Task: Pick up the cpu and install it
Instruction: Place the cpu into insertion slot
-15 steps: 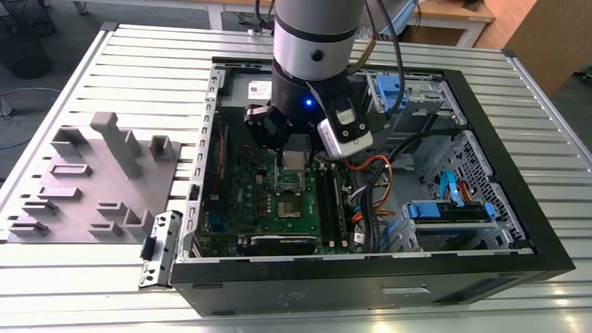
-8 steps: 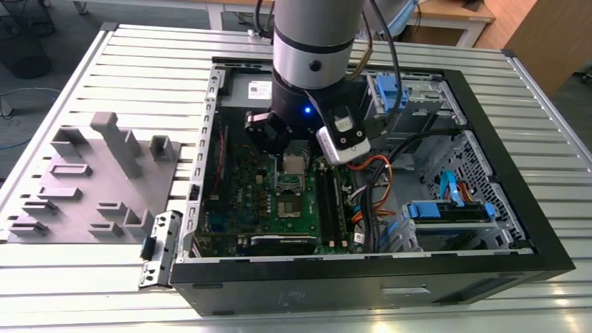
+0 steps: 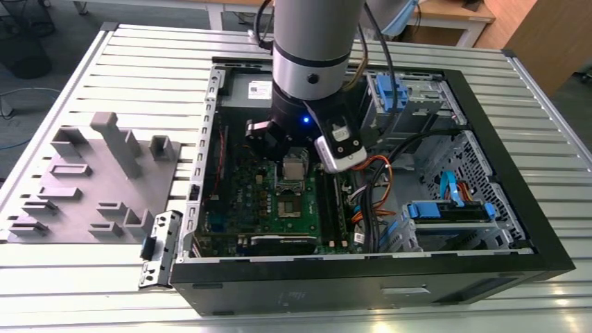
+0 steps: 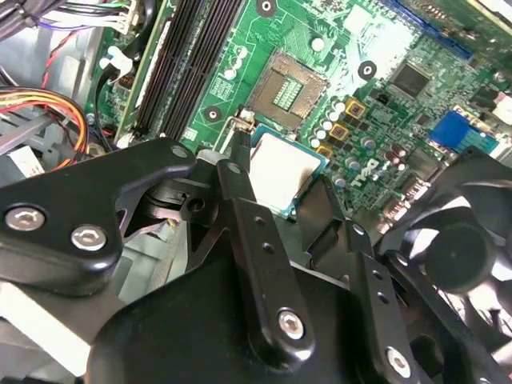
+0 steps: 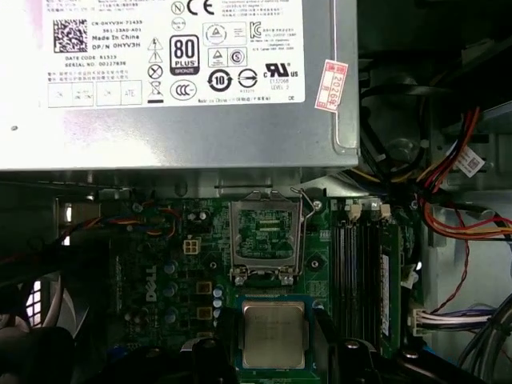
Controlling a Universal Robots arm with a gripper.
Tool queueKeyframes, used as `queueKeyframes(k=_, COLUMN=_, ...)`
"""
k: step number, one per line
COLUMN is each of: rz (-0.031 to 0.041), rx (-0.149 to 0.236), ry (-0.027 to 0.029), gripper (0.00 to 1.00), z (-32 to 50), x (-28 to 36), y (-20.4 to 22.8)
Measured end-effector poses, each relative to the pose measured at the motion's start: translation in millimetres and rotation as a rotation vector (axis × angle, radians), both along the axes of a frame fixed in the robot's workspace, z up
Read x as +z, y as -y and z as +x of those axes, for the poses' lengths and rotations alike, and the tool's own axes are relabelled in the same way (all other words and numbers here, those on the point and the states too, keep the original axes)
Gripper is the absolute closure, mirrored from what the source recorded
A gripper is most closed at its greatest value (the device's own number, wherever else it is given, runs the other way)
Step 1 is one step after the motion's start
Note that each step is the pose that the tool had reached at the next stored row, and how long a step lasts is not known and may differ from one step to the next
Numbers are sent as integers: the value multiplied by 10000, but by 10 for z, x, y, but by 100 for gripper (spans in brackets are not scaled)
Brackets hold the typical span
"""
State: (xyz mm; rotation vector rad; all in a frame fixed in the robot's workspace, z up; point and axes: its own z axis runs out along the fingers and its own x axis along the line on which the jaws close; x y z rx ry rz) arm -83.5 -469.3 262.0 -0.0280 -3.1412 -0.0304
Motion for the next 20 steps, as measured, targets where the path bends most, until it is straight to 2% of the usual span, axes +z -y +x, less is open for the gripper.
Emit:
queueKeyframes(k=9, rz=-31, rx=107, ry=62, gripper=53, z=0, x=-142, y=0)
queueKeyframes(k=15, rz=-79, rx=134, ry=63, gripper=53, z=-8, x=-247, y=-1)
queueKeyframes(k=20, rz=-121, rx=139, ry=63, gripper=53, z=-12, x=-306, y=0)
